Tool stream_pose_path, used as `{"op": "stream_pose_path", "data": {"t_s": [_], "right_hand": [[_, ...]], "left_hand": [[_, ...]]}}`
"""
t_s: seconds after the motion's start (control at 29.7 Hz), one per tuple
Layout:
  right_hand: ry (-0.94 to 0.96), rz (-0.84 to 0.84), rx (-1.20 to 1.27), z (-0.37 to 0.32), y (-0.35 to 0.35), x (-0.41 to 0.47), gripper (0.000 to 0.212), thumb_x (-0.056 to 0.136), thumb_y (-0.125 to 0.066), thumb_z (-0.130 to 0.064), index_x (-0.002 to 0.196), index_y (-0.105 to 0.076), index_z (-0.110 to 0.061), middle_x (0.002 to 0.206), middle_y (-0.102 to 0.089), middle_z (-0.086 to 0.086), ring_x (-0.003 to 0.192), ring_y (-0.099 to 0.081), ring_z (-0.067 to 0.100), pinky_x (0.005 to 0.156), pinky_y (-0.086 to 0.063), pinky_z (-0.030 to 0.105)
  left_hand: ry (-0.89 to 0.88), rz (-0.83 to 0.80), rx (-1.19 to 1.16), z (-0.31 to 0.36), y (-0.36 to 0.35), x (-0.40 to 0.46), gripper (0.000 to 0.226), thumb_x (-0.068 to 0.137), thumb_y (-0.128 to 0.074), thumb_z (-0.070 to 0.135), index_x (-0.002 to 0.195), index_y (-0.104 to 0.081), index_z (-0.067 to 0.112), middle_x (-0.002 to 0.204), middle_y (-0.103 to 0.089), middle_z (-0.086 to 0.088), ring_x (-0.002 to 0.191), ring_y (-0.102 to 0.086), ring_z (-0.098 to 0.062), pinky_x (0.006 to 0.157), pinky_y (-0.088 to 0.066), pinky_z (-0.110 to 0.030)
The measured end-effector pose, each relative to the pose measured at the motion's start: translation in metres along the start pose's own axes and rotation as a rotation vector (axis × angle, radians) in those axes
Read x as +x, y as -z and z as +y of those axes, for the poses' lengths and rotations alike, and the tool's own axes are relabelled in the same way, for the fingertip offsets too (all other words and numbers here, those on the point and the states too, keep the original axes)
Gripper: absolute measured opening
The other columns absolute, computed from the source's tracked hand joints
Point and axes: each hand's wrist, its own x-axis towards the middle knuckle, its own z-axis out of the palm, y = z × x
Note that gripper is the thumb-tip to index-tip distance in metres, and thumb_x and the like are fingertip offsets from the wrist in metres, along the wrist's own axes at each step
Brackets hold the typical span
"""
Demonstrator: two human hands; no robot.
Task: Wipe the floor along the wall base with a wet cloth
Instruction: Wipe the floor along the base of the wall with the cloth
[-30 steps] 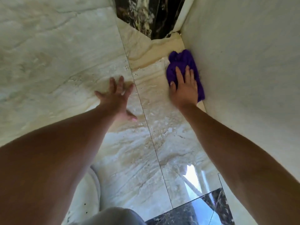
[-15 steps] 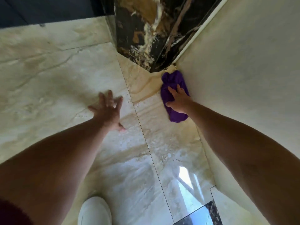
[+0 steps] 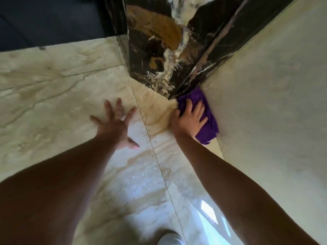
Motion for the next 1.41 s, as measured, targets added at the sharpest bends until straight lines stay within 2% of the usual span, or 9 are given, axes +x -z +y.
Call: {"op": "stream_pose_path", "data": {"t_s": [0.3, 0.47, 0.57, 0.67, 0.77, 0.91, 1.01, 1.18, 1.41], "right_hand": [[0.632, -0.138, -0.253, 0.066, 0.052, 0.032, 0.050, 0.089, -0.045, -0.045, 0.132, -0.057, -0.021, 0.152, -0.043, 0.020, 0.141, -0.041, 0.038, 0.106, -0.043, 0.049], [0.216, -0.153, -0.122, 0.020, 0.064, -0.002, 0.068, 0.090, -0.048, -0.050, 0.150, -0.030, -0.024, 0.153, -0.037, 0.022, 0.136, -0.038, 0.044, 0.107, -0.038, 0.055], [-0.158, -0.196, 0.108, -0.012, 0.062, 0.010, 0.079, 0.091, -0.040, -0.061, 0.158, -0.008, -0.033, 0.159, -0.026, 0.025, 0.139, -0.033, 0.049, 0.111, -0.027, 0.064], [-0.341, -0.232, 0.080, -0.051, 0.043, 0.033, 0.077, 0.091, -0.041, -0.061, 0.157, -0.015, -0.034, 0.161, -0.017, 0.028, 0.141, -0.019, 0.059, 0.111, -0.010, 0.073], [-0.249, -0.179, -0.006, -0.043, 0.028, 0.015, 0.066, 0.094, -0.045, -0.048, 0.154, -0.027, -0.026, 0.164, -0.018, 0.021, 0.145, -0.016, 0.055, 0.116, -0.006, 0.068], [0.318, -0.086, 0.111, 0.020, 0.018, -0.045, 0.053, 0.084, -0.051, -0.029, 0.137, -0.054, -0.025, 0.156, -0.041, 0.009, 0.150, -0.023, 0.037, 0.123, -0.009, 0.058], [0.558, -0.080, 0.054, 0.046, 0.019, -0.046, 0.058, 0.086, -0.051, -0.037, 0.144, -0.047, -0.032, 0.161, -0.033, 0.008, 0.153, -0.014, 0.033, 0.124, -0.010, 0.056], [0.108, -0.186, -0.022, 0.036, 0.027, 0.003, 0.105, 0.081, -0.056, -0.075, 0.160, -0.012, -0.022, 0.167, -0.006, 0.017, 0.154, -0.007, 0.035, 0.123, -0.005, 0.050], [0.191, -0.116, 0.058, 0.001, 0.010, 0.017, 0.105, 0.082, -0.057, -0.069, 0.159, -0.015, -0.011, 0.168, -0.008, 0.015, 0.155, -0.005, 0.030, 0.125, -0.004, 0.049]], "left_hand": [[0.016, 0.007, -0.003, -0.003, 0.001, -0.001, 0.144, 0.051, -0.078, 0.079, 0.150, 0.022, 0.050, 0.158, 0.041, -0.004, 0.144, 0.036, -0.042, 0.102, -0.013, -0.085], [0.031, 0.119, 0.000, -0.021, 0.014, -0.009, 0.116, 0.065, -0.069, 0.079, 0.156, -0.003, 0.049, 0.167, 0.016, 0.000, 0.153, 0.012, -0.039, 0.106, -0.016, -0.082], [0.117, 0.087, -0.066, -0.035, 0.010, -0.010, 0.120, 0.065, -0.063, 0.085, 0.154, 0.011, 0.050, 0.164, 0.030, -0.001, 0.151, 0.024, -0.037, 0.104, -0.014, -0.083], [0.102, 0.064, -0.068, -0.038, 0.005, -0.005, 0.120, 0.067, -0.061, 0.085, 0.153, 0.016, 0.051, 0.161, 0.036, -0.001, 0.149, 0.029, -0.036, 0.103, -0.014, -0.084], [0.103, 0.032, -0.100, -0.036, 0.008, -0.005, 0.122, 0.067, -0.066, 0.081, 0.152, 0.017, 0.051, 0.160, 0.038, -0.001, 0.148, 0.031, -0.036, 0.102, -0.013, -0.085], [0.103, 0.025, -0.115, -0.035, 0.007, -0.007, 0.122, 0.068, -0.066, 0.080, 0.151, 0.018, 0.051, 0.159, 0.041, -0.001, 0.147, 0.033, -0.037, 0.103, -0.012, -0.085], [0.102, 0.026, -0.116, -0.035, 0.009, -0.005, 0.122, 0.068, -0.066, 0.080, 0.152, 0.018, 0.051, 0.159, 0.041, -0.002, 0.146, 0.034, -0.037, 0.102, -0.012, -0.086], [0.098, 0.029, -0.107, -0.035, 0.010, -0.004, 0.122, 0.068, -0.065, 0.080, 0.151, 0.019, 0.050, 0.158, 0.041, -0.001, 0.146, 0.034, -0.037, 0.101, -0.010, -0.086], [0.106, 0.029, -0.096, -0.038, 0.005, -0.002, 0.121, 0.067, -0.062, 0.082, 0.150, 0.021, 0.051, 0.158, 0.041, -0.001, 0.145, 0.035, -0.037, 0.102, -0.010, -0.086]]}}
